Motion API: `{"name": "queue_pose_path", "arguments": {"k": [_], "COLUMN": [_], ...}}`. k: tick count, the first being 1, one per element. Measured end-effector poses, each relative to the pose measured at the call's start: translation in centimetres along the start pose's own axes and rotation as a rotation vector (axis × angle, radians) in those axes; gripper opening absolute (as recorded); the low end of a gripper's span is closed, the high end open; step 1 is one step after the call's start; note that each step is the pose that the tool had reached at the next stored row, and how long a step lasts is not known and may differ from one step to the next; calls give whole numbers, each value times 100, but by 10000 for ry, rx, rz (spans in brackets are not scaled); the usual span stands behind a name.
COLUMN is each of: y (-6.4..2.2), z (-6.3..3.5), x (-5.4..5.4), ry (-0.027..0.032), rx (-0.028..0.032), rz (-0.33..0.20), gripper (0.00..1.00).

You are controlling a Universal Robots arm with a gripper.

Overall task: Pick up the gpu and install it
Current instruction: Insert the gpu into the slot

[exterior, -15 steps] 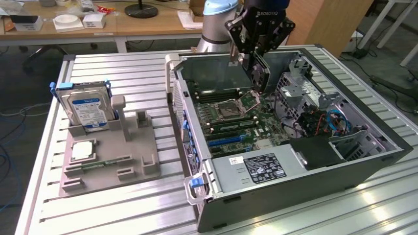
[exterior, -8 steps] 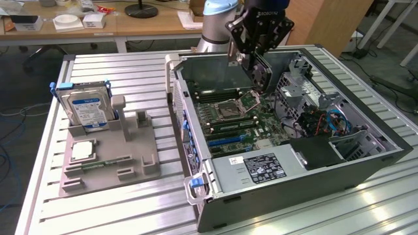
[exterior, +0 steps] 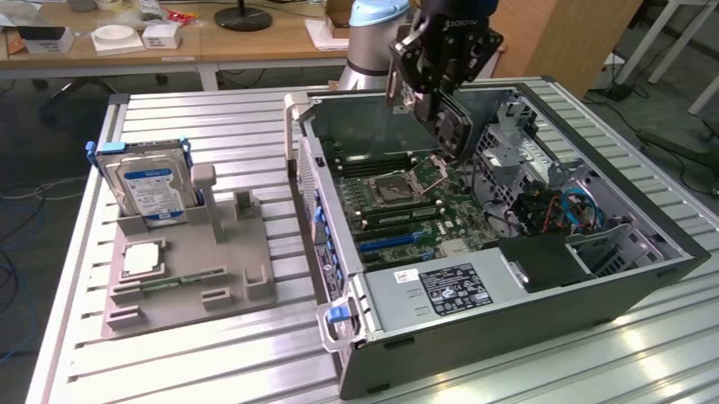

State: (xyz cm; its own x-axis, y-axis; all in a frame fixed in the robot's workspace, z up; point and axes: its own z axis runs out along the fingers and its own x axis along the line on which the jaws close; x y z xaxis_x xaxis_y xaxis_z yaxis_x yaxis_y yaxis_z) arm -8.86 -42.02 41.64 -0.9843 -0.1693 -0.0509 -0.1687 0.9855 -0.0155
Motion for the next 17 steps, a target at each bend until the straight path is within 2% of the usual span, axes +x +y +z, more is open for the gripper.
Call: {"name": "queue_pose_path", "arguments": {"k": [17], "y": [0], "z": [0], "x": [0], "ry": [-34], "rx": [-113], "rz": [-2217], "gripper": [27]}}
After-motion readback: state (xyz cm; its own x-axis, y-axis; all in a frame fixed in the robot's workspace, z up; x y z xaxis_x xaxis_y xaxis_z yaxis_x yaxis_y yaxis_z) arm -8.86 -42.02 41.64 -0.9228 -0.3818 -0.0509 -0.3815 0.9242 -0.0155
